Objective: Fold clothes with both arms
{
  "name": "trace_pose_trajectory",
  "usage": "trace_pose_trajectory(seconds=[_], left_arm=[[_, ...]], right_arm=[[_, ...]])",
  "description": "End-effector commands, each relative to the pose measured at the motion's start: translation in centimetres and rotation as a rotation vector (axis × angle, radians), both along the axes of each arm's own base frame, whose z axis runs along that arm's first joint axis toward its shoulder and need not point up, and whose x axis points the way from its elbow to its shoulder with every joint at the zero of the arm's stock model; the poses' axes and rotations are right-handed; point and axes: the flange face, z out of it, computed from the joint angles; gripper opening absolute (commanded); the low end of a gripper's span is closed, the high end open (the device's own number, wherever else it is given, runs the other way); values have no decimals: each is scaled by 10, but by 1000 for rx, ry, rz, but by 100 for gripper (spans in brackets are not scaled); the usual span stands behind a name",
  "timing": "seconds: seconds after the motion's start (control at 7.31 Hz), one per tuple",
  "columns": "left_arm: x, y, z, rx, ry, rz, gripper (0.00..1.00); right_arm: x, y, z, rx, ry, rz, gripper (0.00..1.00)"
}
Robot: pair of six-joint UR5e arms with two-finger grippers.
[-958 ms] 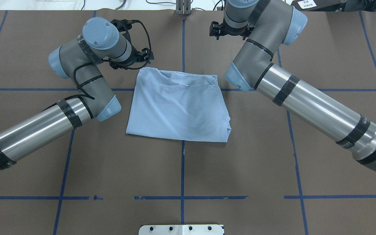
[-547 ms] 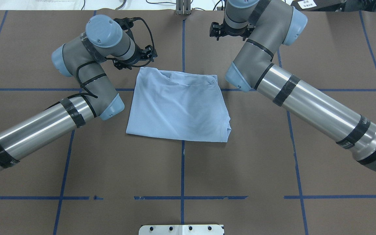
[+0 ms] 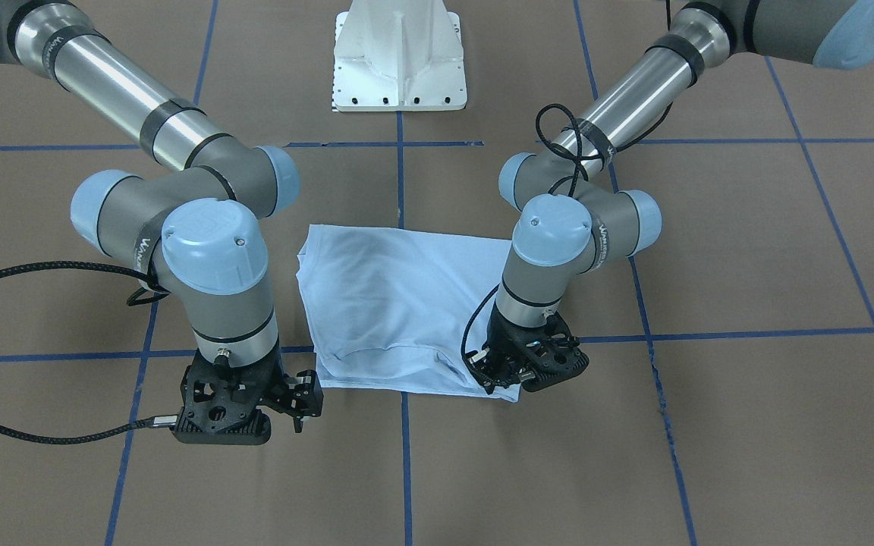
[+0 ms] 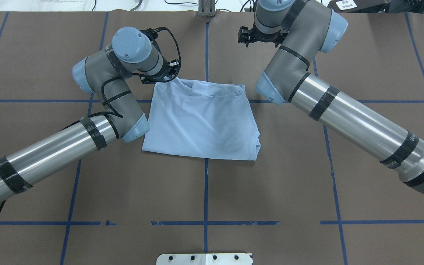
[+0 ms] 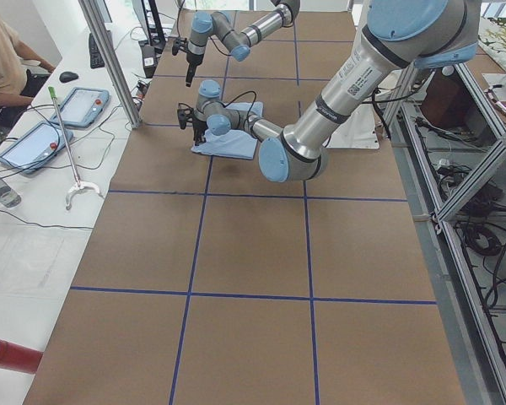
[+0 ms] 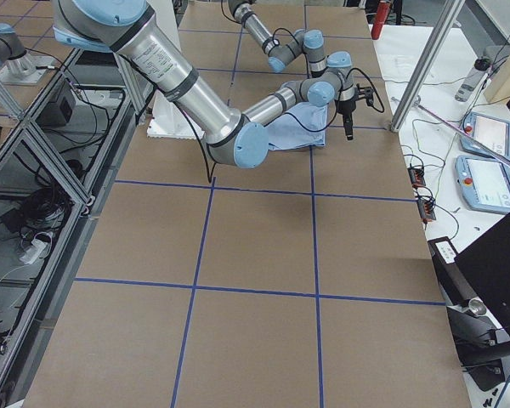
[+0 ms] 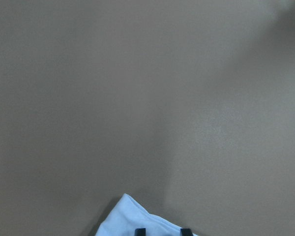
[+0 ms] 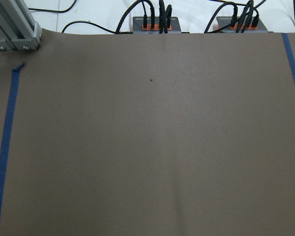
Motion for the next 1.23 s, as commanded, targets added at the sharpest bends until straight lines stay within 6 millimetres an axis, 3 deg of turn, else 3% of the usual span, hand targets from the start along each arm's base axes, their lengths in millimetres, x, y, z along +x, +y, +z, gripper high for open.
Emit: trace_pose_trajectory(seconds=[0.0,0.27,0.55,1.09], left_arm=[[0,-1,0,1,-3,2,36],[0,-2,-1,-5,-11,2,54],[4,-4,-12,-30,-42,3,54],[10,-15,-3,-43,-86,-22,53]], right_arm=[[-1,1,0,-1,0,0,100],[-1,1,1,-1,1,-1,100],[0,1,4,-3,3,-1,100],[0,1,6,-4,4,-1,100]])
